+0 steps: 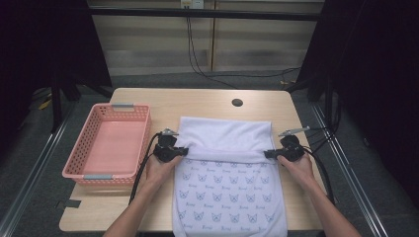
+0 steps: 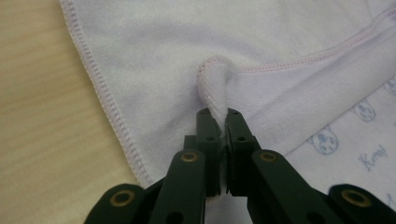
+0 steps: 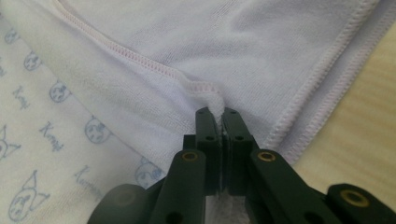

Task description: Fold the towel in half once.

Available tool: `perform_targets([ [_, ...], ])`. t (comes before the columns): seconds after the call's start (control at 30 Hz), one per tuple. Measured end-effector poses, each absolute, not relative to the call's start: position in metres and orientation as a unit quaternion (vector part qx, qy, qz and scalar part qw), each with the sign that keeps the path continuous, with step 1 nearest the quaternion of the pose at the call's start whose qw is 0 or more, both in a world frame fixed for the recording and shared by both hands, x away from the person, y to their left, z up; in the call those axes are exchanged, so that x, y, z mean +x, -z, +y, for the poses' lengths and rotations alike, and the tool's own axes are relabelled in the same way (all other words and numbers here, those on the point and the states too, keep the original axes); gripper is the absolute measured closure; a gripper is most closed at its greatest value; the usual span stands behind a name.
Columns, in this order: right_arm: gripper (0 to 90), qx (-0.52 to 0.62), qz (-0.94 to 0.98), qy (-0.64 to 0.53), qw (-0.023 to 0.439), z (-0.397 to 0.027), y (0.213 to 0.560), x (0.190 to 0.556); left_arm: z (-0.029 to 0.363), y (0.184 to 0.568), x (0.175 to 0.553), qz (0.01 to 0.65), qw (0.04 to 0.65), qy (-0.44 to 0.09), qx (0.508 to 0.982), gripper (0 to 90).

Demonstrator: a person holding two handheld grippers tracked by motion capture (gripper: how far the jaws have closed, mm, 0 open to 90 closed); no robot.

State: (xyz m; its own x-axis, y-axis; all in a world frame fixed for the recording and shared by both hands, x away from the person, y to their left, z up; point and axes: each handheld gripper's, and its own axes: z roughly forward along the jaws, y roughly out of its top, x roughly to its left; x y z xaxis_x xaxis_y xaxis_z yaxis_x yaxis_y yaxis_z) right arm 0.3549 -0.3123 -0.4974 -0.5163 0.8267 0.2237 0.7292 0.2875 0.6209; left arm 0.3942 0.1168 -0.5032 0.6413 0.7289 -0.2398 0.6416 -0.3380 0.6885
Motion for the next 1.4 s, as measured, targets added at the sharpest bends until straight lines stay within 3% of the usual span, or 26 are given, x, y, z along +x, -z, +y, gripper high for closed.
perform_targets([
  [0.4,88.0,0.520,0.766,-0.369,0.082,-0.320,0.504,0.403,0.110,0.505,0.434,0.443,0.396,-0.067,0.801,86.7],
  [0.5,88.1,0.532,0.760,-0.358,0.104,-0.317,0.503,0.419,0.106,0.507,0.449,0.446,0.400,-0.077,0.797,86.7],
  [0.8,88.0,0.539,0.750,-0.363,0.120,-0.315,0.505,0.432,0.108,0.506,0.458,0.452,0.395,-0.065,0.797,86.9],
  [1.07,88.0,0.502,0.732,-0.445,0.119,-0.334,0.463,0.416,0.114,0.468,0.427,0.419,0.445,-0.056,0.789,86.7],
  [1.23,88.0,0.466,0.734,-0.474,0.141,-0.348,0.419,0.383,0.119,0.422,0.397,0.363,0.487,-0.071,0.791,86.6],
  [1.4,88.1,0.433,0.726,-0.518,0.128,-0.353,0.392,0.353,0.128,0.404,0.382,0.348,0.510,-0.075,0.783,86.5],
])
